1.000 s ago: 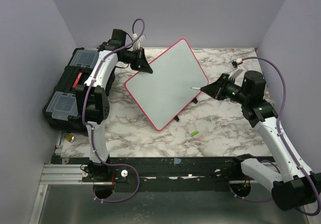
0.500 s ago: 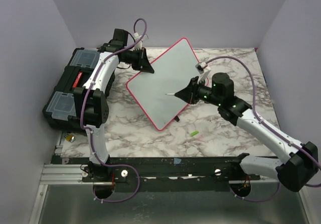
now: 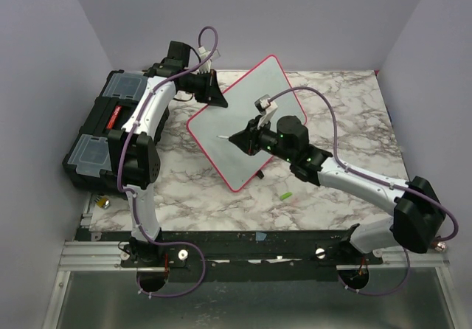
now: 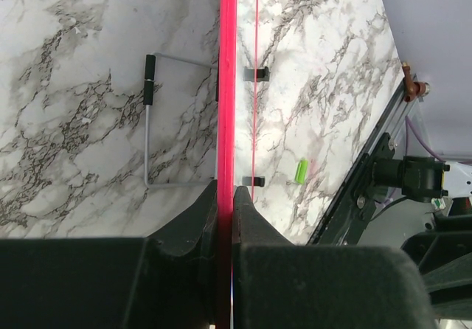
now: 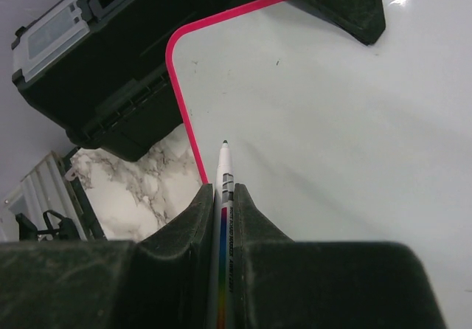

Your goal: Write a sentence on the whiteboard

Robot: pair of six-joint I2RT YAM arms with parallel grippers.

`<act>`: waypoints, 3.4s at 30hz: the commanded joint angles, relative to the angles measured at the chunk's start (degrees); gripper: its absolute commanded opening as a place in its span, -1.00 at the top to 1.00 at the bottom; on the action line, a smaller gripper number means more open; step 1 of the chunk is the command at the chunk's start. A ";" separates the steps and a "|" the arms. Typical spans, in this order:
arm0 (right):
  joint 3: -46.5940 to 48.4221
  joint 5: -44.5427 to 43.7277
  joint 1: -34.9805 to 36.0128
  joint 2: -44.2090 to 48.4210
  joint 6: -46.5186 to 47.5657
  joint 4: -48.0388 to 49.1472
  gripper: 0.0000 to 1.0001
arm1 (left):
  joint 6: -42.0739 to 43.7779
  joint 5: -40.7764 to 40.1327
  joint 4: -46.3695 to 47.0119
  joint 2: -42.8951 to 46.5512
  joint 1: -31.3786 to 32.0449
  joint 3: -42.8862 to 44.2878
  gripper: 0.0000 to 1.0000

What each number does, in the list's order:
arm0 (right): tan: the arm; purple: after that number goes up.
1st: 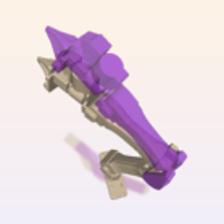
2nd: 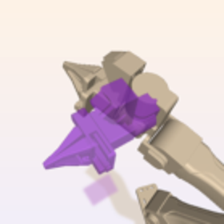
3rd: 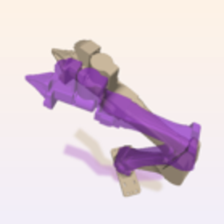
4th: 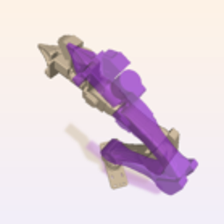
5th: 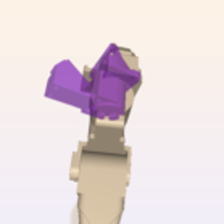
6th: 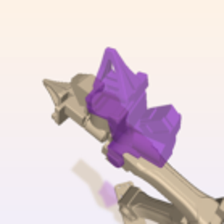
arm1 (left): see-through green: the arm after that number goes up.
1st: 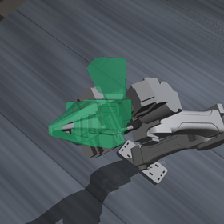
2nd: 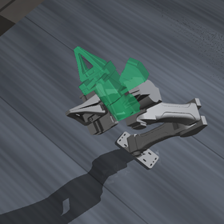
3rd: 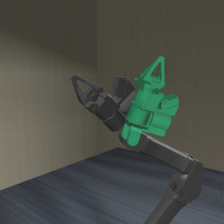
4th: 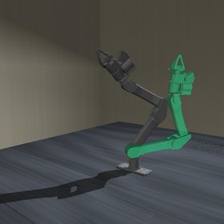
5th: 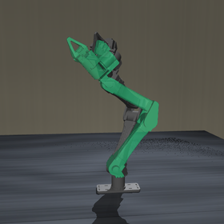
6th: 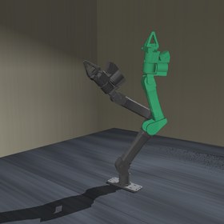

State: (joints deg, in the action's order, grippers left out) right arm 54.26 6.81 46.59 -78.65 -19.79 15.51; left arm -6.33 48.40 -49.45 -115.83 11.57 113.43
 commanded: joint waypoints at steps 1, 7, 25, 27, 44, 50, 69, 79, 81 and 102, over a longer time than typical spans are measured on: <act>2.86 -3.69 1.18 -3.26 1.96 6.06 0.99 | 5.62 -11.05 1.38 1.46 1.21 -1.19 1.00; 4.22 -5.05 1.28 -5.21 3.22 6.82 0.99 | 5.62 -11.49 0.68 1.91 1.43 -0.58 1.00; 7.02 -6.10 1.31 -9.13 3.25 4.85 0.99 | 5.80 -11.95 0.50 3.59 1.44 -0.66 1.00; 7.24 -6.11 1.38 -9.78 3.18 4.67 0.99 | 5.80 -11.96 0.49 3.53 1.45 -0.66 1.00; 7.32 -3.78 2.62 -11.96 3.79 2.03 0.99 | 5.98 -12.81 0.10 3.37 1.55 -0.25 1.00; 6.16 -3.21 3.05 -11.34 4.36 0.50 0.99 | 5.98 -12.96 -0.03 3.16 1.52 -0.05 1.00; 2.86 -11.03 3.16 -8.62 5.56 -5.68 0.99 | 6.06 -13.31 -0.46 3.02 1.52 0.65 1.00; 5.30 -15.78 3.17 -9.58 6.77 -6.80 0.99 | 6.06 -13.25 -0.47 2.99 1.53 0.73 1.00; 5.91 -16.03 3.20 -9.80 7.17 -6.72 0.99 | 6.06 -13.24 -0.47 3.06 1.52 0.72 1.00; 10.41 -13.05 3.18 -5.99 6.21 -5.89 0.99 | 6.06 -13.60 -0.91 2.45 1.52 1.44 1.00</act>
State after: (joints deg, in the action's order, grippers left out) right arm 61.80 -5.48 49.91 -85.32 -13.30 9.28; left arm -5.45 44.53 -51.16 -113.67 13.15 113.89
